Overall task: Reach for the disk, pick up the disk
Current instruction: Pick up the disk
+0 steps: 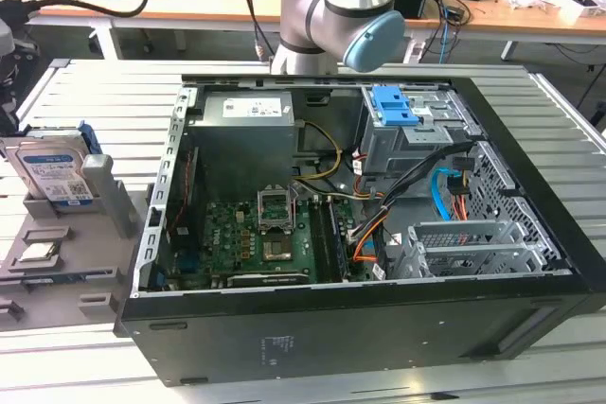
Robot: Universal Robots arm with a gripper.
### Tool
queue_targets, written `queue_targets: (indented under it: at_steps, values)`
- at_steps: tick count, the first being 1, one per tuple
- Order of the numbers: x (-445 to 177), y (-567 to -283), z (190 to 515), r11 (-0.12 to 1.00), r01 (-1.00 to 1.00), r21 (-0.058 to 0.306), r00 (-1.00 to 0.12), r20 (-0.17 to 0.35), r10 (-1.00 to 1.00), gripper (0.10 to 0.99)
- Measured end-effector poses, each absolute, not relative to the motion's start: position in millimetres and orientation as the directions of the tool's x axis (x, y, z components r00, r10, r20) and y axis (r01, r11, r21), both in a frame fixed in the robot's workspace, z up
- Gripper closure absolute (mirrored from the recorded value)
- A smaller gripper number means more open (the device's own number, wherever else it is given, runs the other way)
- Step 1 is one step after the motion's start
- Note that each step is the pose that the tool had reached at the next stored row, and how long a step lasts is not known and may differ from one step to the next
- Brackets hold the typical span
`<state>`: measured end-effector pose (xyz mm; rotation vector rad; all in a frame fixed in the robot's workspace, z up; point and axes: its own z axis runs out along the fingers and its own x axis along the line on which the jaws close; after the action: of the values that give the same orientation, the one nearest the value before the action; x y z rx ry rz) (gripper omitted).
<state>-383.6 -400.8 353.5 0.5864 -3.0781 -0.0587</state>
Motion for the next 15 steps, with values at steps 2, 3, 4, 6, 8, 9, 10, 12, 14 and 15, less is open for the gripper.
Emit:
queue_targets:
  at_steps: [2, 3, 4, 6, 8, 9, 10, 12, 14, 15]
  values:
    - [-383.6, -400.8, 353.5, 0.922, -0.385, 0.038, -0.923, 0.001, -0.385, 0.980]
    - [-383.7, -400.8, 353.5, 0.913, -0.406, 0.038, -0.914, 0.001, -0.406, 0.980]
    - [-383.7, -400.7, 353.5, 0.905, -0.423, 0.038, -0.906, 0.000, -0.424, 0.980]
    - [-383.6, -400.8, 353.5, 0.889, -0.457, 0.038, -0.890, 0.000, -0.457, 0.980]
    - [-383.7, -400.8, 353.5, 0.864, -0.503, 0.038, -0.864, 0.000, -0.503, 0.980]
    - [-383.6, -400.7, 353.5, 0.844, -0.535, 0.038, -0.844, 0.001, -0.536, 0.980]
    - [-383.7, -400.7, 353.5, 0.829, -0.558, 0.038, -0.830, 0.001, -0.558, 0.980]
    - [-383.7, -400.8, 353.5, 0.813, -0.581, 0.038, -0.814, 0.000, -0.581, 0.980]
    - [-383.6, -400.8, 353.5, 0.805, -0.592, 0.038, -0.806, 0.001, -0.592, 0.980]
    - [-383.6, -400.8, 353.5, 0.801, -0.597, 0.038, -0.802, 0.001, -0.598, 0.980]
